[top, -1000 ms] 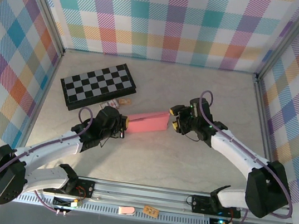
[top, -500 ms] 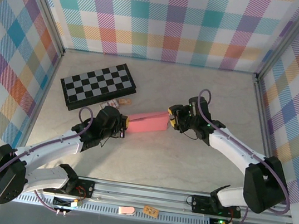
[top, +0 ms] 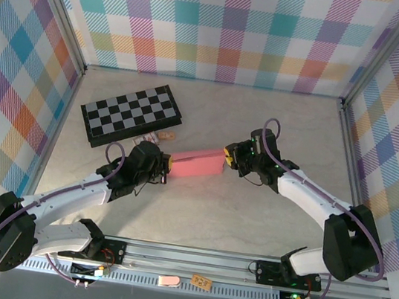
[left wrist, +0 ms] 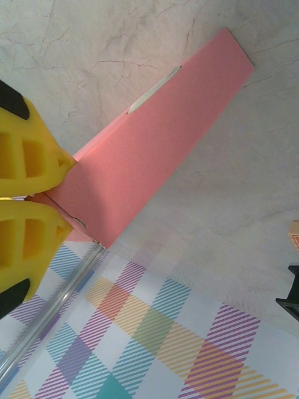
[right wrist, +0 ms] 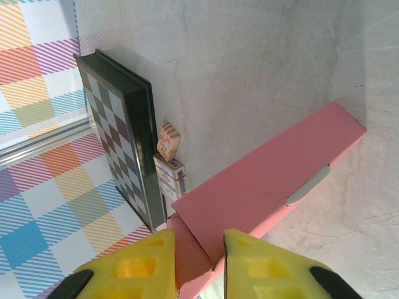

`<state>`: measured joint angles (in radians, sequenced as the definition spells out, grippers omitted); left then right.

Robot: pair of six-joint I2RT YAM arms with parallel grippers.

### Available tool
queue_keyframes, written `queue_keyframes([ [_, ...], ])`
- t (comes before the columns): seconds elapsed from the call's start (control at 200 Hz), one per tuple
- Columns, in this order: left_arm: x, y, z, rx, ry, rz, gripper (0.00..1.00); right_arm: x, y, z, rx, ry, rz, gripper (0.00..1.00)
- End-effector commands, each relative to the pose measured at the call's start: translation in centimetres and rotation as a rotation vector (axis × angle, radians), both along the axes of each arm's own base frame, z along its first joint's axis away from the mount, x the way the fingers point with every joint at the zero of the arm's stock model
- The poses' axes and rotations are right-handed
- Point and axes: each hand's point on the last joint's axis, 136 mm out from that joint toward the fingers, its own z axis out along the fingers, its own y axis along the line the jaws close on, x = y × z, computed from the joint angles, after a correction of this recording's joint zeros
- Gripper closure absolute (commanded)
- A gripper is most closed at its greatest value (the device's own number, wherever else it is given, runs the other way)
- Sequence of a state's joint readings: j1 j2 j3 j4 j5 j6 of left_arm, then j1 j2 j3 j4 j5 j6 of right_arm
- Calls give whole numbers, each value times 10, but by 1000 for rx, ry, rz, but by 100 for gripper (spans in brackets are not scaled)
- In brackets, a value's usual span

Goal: Fold the paper box

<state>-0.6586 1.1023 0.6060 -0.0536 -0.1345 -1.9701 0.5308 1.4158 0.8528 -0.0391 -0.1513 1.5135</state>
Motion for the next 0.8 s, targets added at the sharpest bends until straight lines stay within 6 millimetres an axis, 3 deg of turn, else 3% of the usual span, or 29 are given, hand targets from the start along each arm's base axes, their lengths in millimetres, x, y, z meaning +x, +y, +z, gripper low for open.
queue_keyframes([
  [0.0, -16, 16, -34, -30, 189, 135, 99, -31, -10, -52, -117, 183, 42, 81],
  [0.14, -15, 15, -35, -32, 191, 136, 99, -55, -21, -76, -185, 330, 59, 89],
  [0.325, -14, 14, -35, -33, 191, 134, 99, -87, -37, -94, -314, 533, 117, 89],
  [0.495, -14, 14, -33, -34, 191, 136, 99, -99, -40, -93, -365, 617, 167, 85],
  [0.585, -14, 14, -33, -35, 191, 137, 99, -98, -40, -87, -388, 628, 201, 79],
  [0.795, -14, 14, -33, -33, 192, 135, 99, -101, -41, -86, -412, 637, 252, 76],
])
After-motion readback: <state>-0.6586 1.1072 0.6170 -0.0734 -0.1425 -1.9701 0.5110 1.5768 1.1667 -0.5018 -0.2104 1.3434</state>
